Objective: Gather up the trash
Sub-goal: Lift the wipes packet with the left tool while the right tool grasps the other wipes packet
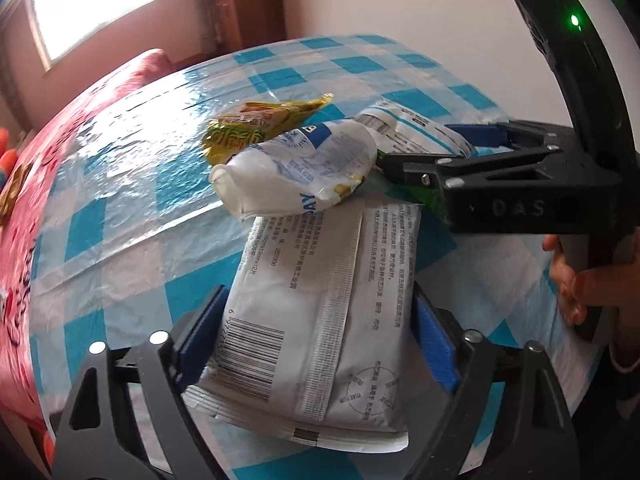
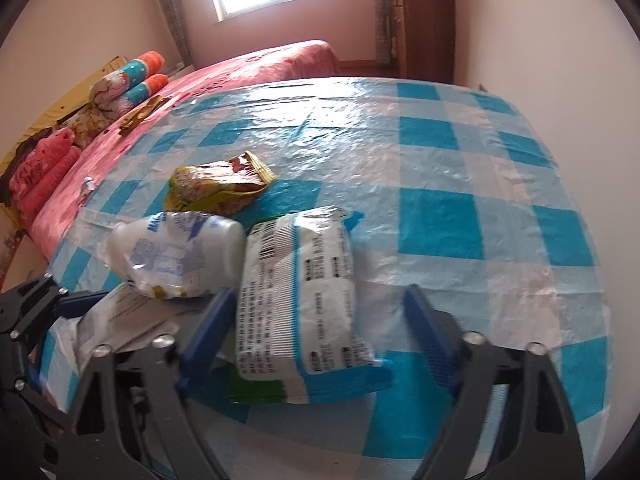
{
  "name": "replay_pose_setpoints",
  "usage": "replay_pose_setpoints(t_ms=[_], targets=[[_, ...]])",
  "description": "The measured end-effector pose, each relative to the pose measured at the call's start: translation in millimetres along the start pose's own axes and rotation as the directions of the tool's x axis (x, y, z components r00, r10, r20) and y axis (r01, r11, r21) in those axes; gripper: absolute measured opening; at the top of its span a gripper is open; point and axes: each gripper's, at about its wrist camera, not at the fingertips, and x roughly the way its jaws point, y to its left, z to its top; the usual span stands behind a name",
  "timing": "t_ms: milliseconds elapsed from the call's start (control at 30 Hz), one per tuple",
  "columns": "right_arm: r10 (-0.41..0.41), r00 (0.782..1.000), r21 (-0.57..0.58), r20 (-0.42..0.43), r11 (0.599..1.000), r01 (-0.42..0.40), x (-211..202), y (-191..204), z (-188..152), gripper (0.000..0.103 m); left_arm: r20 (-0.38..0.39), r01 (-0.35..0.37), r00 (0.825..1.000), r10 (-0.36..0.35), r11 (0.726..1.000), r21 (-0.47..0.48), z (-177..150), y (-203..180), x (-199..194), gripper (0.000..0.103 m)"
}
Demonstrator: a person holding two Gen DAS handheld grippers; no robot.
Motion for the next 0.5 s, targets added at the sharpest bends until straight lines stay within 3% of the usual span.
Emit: replay_pose_setpoints(t_ms=[233, 500], targets=[[-0.020, 1.000, -0.007, 0.005, 1.000, 0.020, -2.2, -3.6, -1.2, 0.067, 0.007, 0.000, 1.000, 0.001, 0.996, -0.085, -10.4, 0.4, -10.7, 0.079], [-0.014, 1.000, 0.026, 0.015, 1.000, 0.013, -6.1, -11.7, -3.5, 0.062, 0.033, 0.059, 0.998, -0.054, 0.984, -0.170, -31.9, 7.0, -27.9, 0.078]])
